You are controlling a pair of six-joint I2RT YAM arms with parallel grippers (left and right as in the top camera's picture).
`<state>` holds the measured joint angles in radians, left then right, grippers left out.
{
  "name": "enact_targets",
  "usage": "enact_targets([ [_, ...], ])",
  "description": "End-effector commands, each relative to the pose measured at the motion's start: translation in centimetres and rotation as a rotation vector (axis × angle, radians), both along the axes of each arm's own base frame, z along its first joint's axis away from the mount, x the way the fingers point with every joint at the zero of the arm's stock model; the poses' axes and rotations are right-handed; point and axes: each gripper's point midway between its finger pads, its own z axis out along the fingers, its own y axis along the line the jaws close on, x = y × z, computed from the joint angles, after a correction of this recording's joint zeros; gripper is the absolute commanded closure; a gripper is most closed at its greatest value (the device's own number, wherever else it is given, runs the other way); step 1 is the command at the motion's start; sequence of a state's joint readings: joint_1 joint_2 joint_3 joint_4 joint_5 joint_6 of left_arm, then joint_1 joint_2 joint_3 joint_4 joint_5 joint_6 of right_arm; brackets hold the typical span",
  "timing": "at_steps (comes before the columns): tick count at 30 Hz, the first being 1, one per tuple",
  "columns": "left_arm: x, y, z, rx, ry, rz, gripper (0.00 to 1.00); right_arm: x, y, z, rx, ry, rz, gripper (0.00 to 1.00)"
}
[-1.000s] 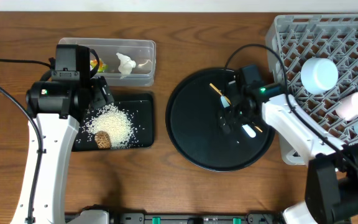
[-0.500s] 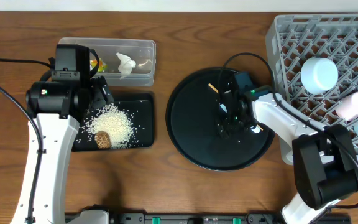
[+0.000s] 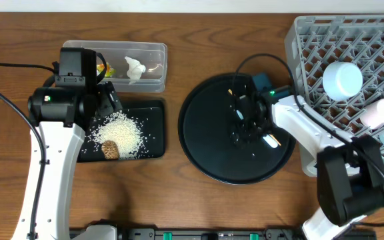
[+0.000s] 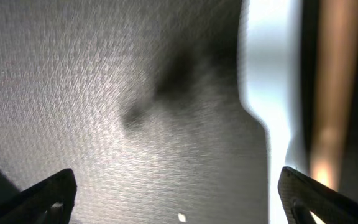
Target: Sort waste into correct bins and load items into the dishwasher rack
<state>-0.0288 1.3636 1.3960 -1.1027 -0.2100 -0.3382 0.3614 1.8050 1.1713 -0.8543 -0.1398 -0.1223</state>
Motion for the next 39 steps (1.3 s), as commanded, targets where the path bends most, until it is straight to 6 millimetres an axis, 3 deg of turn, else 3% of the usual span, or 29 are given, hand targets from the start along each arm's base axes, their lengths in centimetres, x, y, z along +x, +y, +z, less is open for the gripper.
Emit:
enact_targets([
  [1,-0.1,0.2,0.0,0.017,0.011,-0.01,0.02,1.7,-1.8,1.4,-0.097,-0.094,0.003,0.01],
  [16,-0.1,0.2,0.0,0.017,0.011,-0.01,0.02,0.6,-1.2,-1.8,-0.062,0.0,0.018,0.03],
  [39,-0.1,0.2,0.0,0.017,0.011,-0.01,0.02,-1.1,-0.1,-3.5,0.009,0.047,0.029,0.05],
])
